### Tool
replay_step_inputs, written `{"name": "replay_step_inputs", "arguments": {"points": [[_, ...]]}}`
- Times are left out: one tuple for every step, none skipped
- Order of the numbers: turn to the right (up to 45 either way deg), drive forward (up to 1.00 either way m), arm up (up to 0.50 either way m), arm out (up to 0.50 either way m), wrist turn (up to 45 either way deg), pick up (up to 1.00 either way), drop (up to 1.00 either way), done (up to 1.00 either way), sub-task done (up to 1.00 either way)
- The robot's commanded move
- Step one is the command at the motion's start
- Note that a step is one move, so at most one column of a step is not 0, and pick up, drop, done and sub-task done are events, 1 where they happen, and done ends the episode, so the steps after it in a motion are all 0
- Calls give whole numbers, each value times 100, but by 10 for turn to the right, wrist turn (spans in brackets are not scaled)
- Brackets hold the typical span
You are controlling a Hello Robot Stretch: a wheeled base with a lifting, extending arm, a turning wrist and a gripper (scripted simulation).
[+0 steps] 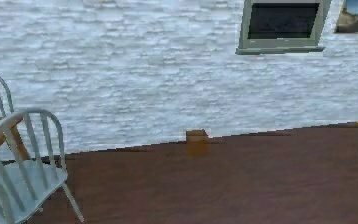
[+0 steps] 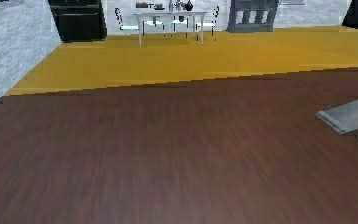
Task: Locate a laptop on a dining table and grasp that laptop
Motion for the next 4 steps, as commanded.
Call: {"name": "replay_step_inputs", "arguments": {"points": [[0, 60, 0, 0, 0, 0, 0, 0, 0], [-450, 0, 0, 0, 0, 0, 0, 0, 0], [-450, 0, 0, 0, 0, 0, 0, 0, 0], [-450, 0, 0, 0, 0, 0, 0, 0, 0]]}}
